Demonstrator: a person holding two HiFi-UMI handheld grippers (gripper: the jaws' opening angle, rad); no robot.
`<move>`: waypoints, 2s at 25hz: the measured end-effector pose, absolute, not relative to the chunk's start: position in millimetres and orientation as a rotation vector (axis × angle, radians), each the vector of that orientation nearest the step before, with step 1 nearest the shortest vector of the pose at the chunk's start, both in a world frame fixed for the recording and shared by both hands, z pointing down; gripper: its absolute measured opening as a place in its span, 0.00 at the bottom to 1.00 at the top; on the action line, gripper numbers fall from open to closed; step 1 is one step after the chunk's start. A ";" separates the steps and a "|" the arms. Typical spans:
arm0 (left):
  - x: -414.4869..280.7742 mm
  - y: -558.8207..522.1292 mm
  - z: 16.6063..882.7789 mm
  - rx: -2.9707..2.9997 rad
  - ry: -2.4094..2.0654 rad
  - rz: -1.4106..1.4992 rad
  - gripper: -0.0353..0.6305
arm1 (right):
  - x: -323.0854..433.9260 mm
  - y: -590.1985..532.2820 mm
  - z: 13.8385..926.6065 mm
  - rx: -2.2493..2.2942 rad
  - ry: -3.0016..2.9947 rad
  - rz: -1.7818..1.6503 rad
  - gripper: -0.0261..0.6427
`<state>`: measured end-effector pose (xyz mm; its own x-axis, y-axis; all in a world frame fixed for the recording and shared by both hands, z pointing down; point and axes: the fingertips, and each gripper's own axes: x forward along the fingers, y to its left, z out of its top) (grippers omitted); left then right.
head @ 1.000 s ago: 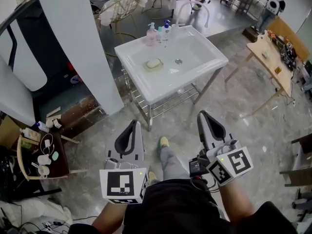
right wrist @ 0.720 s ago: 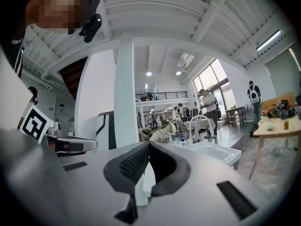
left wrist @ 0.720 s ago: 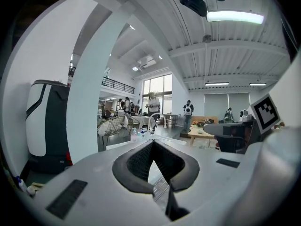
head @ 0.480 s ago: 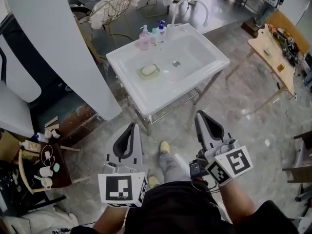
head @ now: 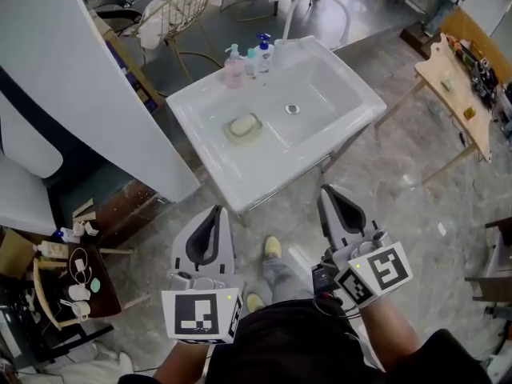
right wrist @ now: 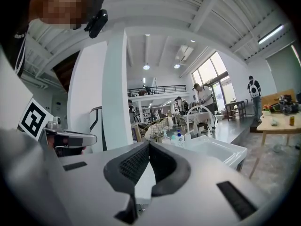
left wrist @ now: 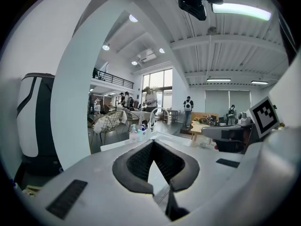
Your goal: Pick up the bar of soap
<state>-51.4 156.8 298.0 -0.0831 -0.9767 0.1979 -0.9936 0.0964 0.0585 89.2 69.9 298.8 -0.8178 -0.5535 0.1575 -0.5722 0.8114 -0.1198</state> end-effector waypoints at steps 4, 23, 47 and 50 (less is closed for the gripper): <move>-63.0 139.3 302.1 1.963 -2.182 0.141 0.06 | 77.7 50.1 301.9 0.883 -2.873 0.259 0.05; -70.7 66.0 297.3 1.941 -2.193 0.183 0.06 | 66.3 -26.3 300.7 0.838 -2.890 0.292 0.05; -75.4 34.5 289.7 1.869 -2.302 0.221 0.06 | 57.6 -72.7 303.1 0.739 -2.958 0.316 0.05; -72.9 30.9 287.5 1.872 -2.301 0.225 0.06 | 59.6 -76.1 300.5 0.741 -2.967 0.322 0.05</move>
<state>-72.9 30.9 287.5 -0.1997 -0.9541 0.2231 -0.9793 0.2023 -0.0114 59.6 -76.1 300.5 -0.8818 -0.4574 0.1148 -0.4713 0.8622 -0.1855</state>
